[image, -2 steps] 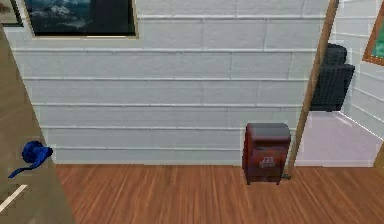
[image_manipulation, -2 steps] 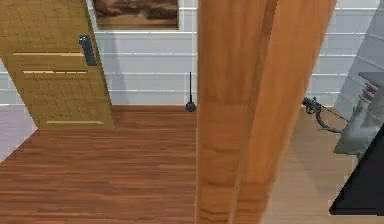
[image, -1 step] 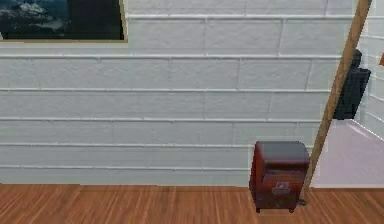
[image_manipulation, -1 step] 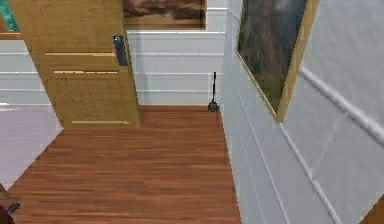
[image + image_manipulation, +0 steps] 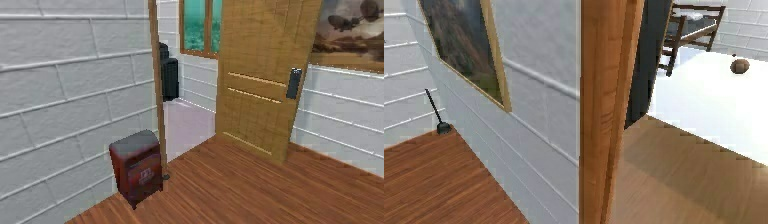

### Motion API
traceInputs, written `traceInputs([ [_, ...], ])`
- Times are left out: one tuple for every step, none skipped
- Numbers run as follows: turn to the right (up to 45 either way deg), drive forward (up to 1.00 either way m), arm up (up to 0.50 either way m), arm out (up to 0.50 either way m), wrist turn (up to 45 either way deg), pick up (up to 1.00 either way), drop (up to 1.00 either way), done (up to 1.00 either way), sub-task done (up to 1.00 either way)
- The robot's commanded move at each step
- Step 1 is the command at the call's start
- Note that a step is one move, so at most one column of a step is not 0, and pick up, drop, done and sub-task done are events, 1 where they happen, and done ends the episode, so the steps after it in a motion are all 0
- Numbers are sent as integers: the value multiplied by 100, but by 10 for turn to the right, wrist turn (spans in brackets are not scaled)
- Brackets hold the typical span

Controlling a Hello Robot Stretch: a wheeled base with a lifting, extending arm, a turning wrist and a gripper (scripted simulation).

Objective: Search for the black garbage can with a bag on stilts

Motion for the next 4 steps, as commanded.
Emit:
traceInputs([
  [30,0,0,0,0,0,0,0,0],
  [0,100,0,0,0,0,0,0,0],
  [90,0,0,0,0,0,0,0,0],
  [0,30,0,0,0,0,0,0,0],
])
